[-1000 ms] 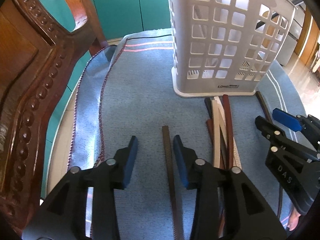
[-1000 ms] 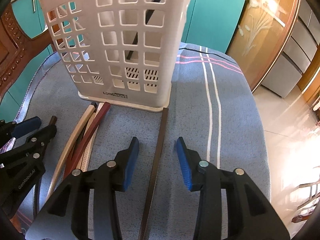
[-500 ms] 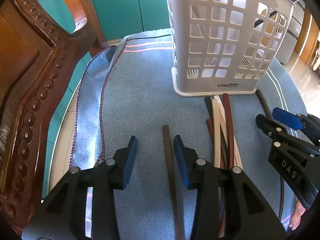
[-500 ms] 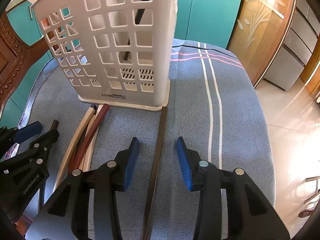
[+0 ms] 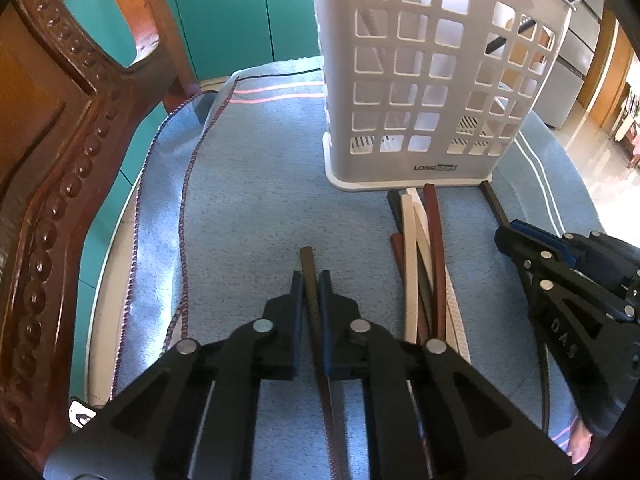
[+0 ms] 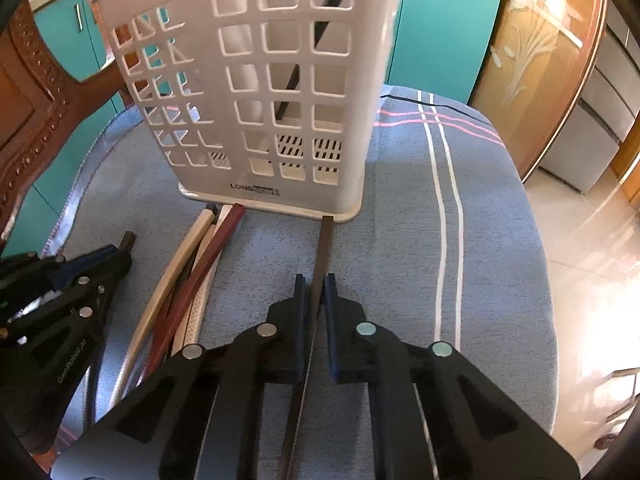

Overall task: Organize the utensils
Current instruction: 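Grasp a dark brown chopstick with the left tool while the right grasps a black chopstick, then lift both chopsticks into the white basket and open both tools to release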

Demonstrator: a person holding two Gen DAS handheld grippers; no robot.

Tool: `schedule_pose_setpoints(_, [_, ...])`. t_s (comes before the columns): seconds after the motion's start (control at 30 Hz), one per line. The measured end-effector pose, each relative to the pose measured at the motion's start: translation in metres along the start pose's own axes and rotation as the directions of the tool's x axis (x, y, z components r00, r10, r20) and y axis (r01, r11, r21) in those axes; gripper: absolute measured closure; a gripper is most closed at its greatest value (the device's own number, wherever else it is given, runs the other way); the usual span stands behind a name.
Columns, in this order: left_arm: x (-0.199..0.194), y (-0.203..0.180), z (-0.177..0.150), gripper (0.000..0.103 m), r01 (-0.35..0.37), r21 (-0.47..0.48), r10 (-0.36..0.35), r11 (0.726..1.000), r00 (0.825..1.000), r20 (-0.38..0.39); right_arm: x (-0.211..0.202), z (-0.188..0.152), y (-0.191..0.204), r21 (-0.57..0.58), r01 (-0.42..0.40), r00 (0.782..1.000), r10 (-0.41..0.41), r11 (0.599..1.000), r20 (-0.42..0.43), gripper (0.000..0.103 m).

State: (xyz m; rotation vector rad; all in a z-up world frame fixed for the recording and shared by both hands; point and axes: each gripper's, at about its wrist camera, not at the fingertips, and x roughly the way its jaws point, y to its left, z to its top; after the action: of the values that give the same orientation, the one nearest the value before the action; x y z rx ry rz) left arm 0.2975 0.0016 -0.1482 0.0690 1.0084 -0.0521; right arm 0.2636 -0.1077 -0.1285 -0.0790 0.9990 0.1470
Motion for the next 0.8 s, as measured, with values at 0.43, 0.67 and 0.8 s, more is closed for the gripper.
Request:
schedule_pose_setpoints(0.43, [-0.110, 0.029, 0.001, 0.096, 0.135, -0.062, -0.114, 0.989, 0.957, 0.268, -0.112, -0.001, -0.046, 0.080, -0.212, 0.950, 0.186, 0.974, 0.251, 0.096])
schedule_pose_setpoints(0.67, [-0.215, 0.032, 0.005, 0.096, 0.199, -0.034, -0.160, 0.979, 0.867, 0.472, -0.186, -0.007, -0.062, 0.084, -0.311, 0.887, 0.257, 0.947, 0.384, 0.096])
schedule_pose_setpoints(0.8, [-0.266, 0.033, 0.036, 0.096, 0.217, 0.004, -0.178, 0.976, 0.787, 0.590, -0.232, 0.018, -0.066, 0.061, -0.340, 0.825, 0.267, 0.938, 0.498, 0.096])
